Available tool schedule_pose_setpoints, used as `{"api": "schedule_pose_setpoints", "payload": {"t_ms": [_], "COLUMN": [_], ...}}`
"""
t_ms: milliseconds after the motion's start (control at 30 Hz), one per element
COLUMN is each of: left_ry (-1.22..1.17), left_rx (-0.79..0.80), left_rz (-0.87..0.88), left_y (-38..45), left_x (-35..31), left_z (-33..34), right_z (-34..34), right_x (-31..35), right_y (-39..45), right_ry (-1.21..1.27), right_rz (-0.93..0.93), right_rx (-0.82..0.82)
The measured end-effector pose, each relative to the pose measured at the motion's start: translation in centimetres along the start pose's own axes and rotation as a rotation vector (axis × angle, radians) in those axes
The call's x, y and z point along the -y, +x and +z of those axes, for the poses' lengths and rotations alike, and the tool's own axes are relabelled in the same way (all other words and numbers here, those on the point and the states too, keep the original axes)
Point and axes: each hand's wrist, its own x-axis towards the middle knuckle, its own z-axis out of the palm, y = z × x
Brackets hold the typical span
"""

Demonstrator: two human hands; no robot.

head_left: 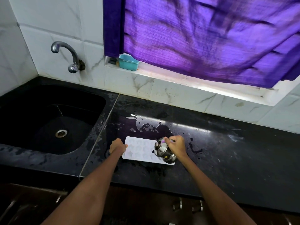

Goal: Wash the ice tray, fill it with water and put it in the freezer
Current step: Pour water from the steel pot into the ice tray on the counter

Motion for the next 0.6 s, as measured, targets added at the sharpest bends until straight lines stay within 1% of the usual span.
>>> {"api": "schedule_pose_setpoints", "payload": {"t_ms": [133, 333, 600], "left_ry": [0.000, 0.014, 0.000], "left_rx": [0.000, -0.006, 0.004], "left_rz": [0.001, 0.007, 0.006], "left_y": [0.1, 0.0, -0.1], "left_x": [-0.1, 0.0, 0.0], "left_z": [0.1, 0.0, -0.1], "right_z": [0.0, -0.1, 0.9], "right_x": [-0.1, -0.1, 1.3], "right_y": [0.0, 0.3, 0.2], "right_ry": [0.043, 0.182, 0.137], "right_rz": [0.027, 0.152, 0.097], "right_rx": [-0.023, -0.072, -0.018]}}
